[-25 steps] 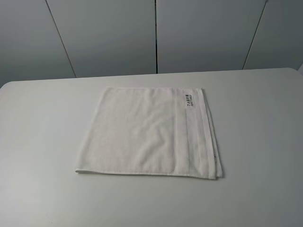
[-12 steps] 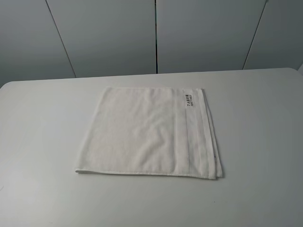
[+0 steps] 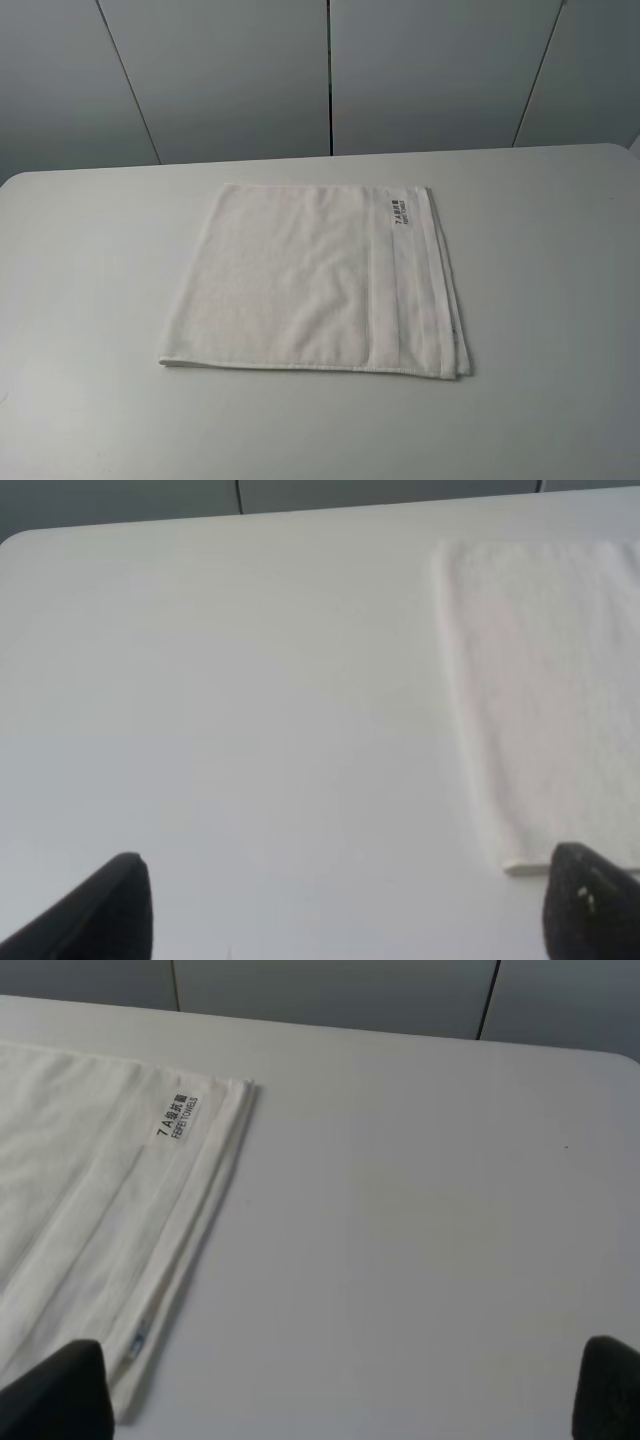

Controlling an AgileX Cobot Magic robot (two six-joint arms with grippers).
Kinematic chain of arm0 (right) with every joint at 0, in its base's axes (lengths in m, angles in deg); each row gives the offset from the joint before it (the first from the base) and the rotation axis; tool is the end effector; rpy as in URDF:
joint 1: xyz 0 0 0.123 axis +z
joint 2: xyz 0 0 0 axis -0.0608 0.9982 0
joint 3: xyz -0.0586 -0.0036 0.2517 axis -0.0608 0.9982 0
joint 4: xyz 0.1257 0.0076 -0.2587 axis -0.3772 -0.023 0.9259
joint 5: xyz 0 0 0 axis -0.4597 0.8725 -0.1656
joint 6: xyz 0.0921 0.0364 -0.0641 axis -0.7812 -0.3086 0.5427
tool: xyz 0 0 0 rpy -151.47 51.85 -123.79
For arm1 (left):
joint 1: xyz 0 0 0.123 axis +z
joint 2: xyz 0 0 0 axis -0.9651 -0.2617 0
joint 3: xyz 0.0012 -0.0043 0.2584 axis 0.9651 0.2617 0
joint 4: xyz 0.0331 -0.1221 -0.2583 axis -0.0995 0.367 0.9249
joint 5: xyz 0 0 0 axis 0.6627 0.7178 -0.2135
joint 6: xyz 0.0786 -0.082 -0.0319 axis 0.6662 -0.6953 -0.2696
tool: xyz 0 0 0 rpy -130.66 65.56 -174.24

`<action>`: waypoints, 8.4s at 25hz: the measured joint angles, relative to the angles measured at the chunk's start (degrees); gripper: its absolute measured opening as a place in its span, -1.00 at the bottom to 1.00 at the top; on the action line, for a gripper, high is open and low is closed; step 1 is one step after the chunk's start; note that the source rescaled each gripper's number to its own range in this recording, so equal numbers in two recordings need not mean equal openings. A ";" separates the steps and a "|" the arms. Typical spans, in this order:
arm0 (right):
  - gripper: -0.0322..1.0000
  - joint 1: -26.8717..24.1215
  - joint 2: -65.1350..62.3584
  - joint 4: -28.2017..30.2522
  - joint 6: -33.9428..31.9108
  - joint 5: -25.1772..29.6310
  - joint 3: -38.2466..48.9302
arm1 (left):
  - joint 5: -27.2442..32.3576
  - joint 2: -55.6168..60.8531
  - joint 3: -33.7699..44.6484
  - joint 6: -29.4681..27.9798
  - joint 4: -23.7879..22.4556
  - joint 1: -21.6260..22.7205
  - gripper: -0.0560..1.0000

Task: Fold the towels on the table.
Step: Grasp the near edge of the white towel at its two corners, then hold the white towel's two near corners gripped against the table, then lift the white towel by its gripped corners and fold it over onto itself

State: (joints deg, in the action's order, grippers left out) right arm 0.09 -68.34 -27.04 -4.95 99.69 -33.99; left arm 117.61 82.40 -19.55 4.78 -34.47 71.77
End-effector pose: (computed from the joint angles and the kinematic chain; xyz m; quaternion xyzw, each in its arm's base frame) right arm 0.0734 0.0065 0.2829 -0.0593 0.8582 0.0061 0.5099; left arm 0.0749 -0.0034 0.2832 0.0120 0.8576 -0.0174 0.5139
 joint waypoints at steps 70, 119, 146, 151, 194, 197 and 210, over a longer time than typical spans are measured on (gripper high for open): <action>1.00 16.37 96.71 -16.75 50.55 -16.54 -20.45 | -25.09 -109.71 -19.85 46.47 -6.57 -30.68 0.93; 1.00 28.75 104.21 -6.01 60.96 -33.23 -9.87 | -28.22 -110.34 -20.13 45.41 -7.23 -30.78 0.91; -0.94 28.87 106.26 -8.53 59.59 -36.79 -10.94 | -29.51 -110.46 -20.13 44.93 -8.22 -30.78 -0.01; -0.94 28.87 106.26 -10.40 58.87 -36.57 -10.94 | -30.95 -110.46 -20.13 43.88 -9.49 -30.78 -0.85; -0.94 28.96 83.61 -14.16 29.33 -15.97 -13.73 | -18.64 -91.98 -19.98 26.66 3.28 -32.02 -0.88; -0.94 28.96 83.51 -12.81 24.96 -16.21 -16.23 | -21.02 -91.10 -19.98 22.21 3.28 -32.02 -0.89; -0.94 28.96 83.38 -3.08 9.82 -20.86 -19.00 | -26.83 -90.96 -19.98 -7.08 -9.45 -32.02 -0.89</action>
State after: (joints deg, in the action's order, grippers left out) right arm 29.04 15.04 -30.12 4.88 78.83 -52.98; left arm 90.78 -8.55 -39.53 -2.30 -43.92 39.75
